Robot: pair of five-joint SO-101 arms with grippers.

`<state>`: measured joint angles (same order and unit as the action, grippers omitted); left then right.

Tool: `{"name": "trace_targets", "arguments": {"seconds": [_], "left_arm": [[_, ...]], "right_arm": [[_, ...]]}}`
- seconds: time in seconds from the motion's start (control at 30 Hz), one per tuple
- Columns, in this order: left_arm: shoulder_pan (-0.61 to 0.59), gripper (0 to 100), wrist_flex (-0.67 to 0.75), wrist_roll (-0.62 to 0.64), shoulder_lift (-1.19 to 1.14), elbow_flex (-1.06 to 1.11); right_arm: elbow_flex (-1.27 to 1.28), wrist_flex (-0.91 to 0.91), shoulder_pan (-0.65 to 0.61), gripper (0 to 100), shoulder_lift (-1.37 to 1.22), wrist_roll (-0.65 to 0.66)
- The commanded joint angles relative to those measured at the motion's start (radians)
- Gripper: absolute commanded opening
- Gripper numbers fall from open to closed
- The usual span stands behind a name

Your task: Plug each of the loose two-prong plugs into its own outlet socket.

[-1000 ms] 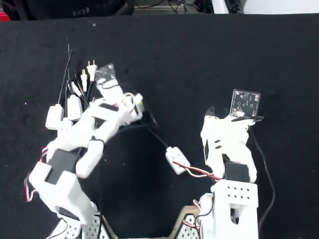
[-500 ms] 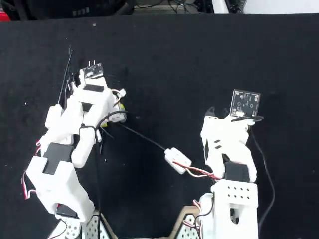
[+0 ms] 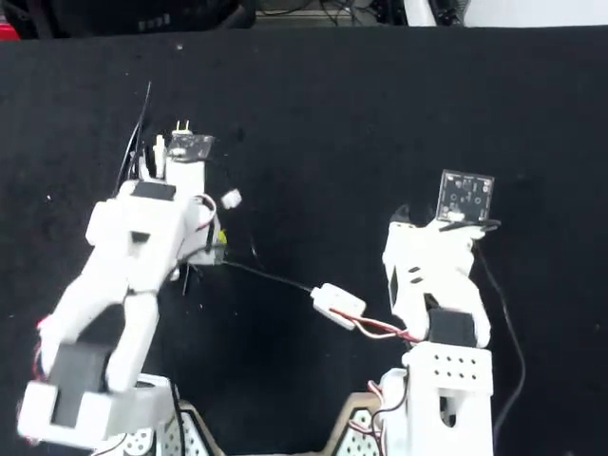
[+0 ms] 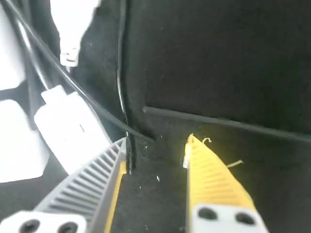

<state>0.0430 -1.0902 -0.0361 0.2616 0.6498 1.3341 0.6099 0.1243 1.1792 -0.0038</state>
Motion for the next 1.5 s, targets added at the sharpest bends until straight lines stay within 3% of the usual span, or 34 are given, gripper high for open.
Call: {"name": "trace_targets", "arguments": {"seconds": [0.0,0.13,0.23,0.33,0.47,0.77,0.9,1.03,1.13,1.37,1.47], "left_arm": [[0.013,20,0.117,-0.026,0.166,0.110],[0.002,20,0.278,-0.026,0.265,0.277],[0.012,20,0.384,-0.026,0.319,0.383],[0.002,20,0.476,0.037,0.356,0.466],[0.001,20,0.512,0.181,0.402,0.539],[-0.180,20,0.512,0.212,0.454,0.544],[-0.226,20,0.511,0.213,0.460,0.542],[-0.246,20,0.511,0.213,0.477,0.542],[-0.259,20,0.511,0.213,0.500,0.549],[-0.257,20,0.509,0.213,0.522,0.552],[-0.257,20,0.509,0.213,0.522,0.553]], "right_arm": [[-0.177,0.209,-0.058,12.4,-0.010,0.133],[-0.213,0.431,-0.227,13.4,-0.054,0.353],[-0.194,0.511,-0.347,21.0,-0.116,0.485],[-0.180,0.509,-0.433,27.8,-0.168,0.552],[-0.159,0.491,-0.496,27.9,-0.240,0.577],[-0.156,0.351,-0.497,27.9,-0.522,0.660],[-0.226,0.348,-0.453,27.0,-0.648,0.769],[-0.280,0.353,-0.431,12.6,-0.743,0.925],[-0.306,0.367,-0.430,3.9,-0.776,0.942],[-0.507,0.618,-0.431,17.8,-0.777,0.824],[-0.567,0.712,-0.439,19.0,-0.777,0.813]]}}
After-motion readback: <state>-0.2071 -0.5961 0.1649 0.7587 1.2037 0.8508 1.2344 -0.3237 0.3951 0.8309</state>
